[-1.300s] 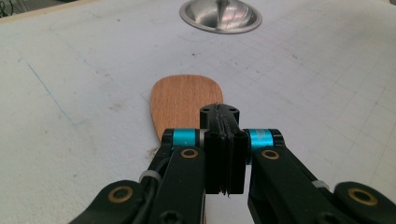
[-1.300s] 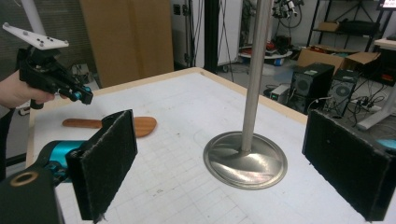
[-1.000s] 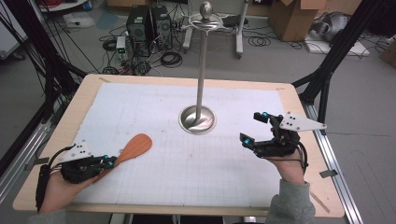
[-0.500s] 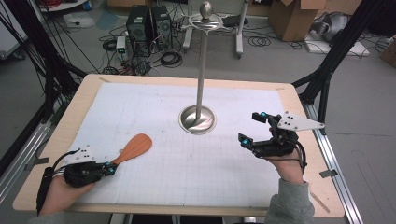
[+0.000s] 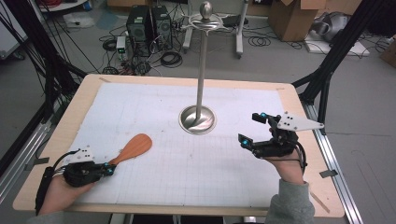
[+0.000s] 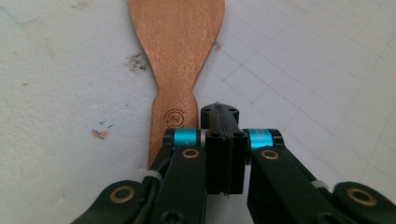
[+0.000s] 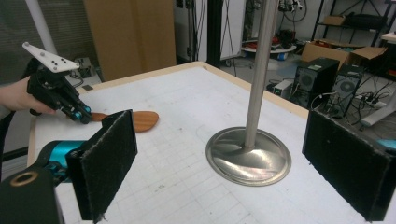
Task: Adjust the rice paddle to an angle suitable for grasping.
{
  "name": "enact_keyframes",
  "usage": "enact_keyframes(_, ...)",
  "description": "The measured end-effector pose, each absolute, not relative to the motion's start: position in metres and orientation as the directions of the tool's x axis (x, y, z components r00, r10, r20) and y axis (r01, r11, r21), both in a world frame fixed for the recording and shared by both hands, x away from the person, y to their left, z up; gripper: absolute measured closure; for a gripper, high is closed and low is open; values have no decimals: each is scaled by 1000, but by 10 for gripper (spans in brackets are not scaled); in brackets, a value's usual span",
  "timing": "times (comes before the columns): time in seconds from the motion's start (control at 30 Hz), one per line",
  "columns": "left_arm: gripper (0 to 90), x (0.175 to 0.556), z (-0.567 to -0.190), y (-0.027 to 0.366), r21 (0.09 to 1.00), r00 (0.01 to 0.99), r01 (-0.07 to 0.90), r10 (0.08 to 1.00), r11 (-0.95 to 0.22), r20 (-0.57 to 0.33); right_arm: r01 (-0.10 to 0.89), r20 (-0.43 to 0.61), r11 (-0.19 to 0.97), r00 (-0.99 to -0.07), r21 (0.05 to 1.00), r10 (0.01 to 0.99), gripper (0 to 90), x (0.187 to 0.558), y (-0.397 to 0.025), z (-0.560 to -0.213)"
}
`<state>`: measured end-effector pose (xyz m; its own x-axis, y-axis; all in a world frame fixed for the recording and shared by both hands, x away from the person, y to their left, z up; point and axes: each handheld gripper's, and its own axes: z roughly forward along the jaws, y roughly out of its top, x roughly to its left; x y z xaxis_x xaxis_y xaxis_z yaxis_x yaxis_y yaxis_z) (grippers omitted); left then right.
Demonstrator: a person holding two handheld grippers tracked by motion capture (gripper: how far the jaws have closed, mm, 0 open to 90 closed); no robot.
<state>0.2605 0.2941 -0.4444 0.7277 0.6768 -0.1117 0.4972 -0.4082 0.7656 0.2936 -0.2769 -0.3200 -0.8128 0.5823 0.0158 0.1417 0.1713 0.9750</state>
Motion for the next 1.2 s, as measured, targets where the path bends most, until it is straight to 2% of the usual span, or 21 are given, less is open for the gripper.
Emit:
enact_keyframes(0.53, 894, 276, -447, 305, 779, 597, 551, 794, -301, -115, 158, 15, 190, -806, 969, 592, 87, 288, -280, -323)
enact_keyframes(0.8, 895, 284, -441, 307, 805, 604, 536, 782, -255, -154, 165, 16, 191, -796, 968, 605, 87, 284, -286, -325)
enact_keyframes(1.07, 894, 307, -429, 297, 835, 533, 528, 826, -153, -186, 177, 16, 208, -798, 962, 603, 87, 281, -286, -328)
enact_keyframes(1.2, 894, 316, -428, 286, 827, 541, 530, 826, -188, -159, 178, 18, 205, -794, 962, 607, 87, 280, -288, -328)
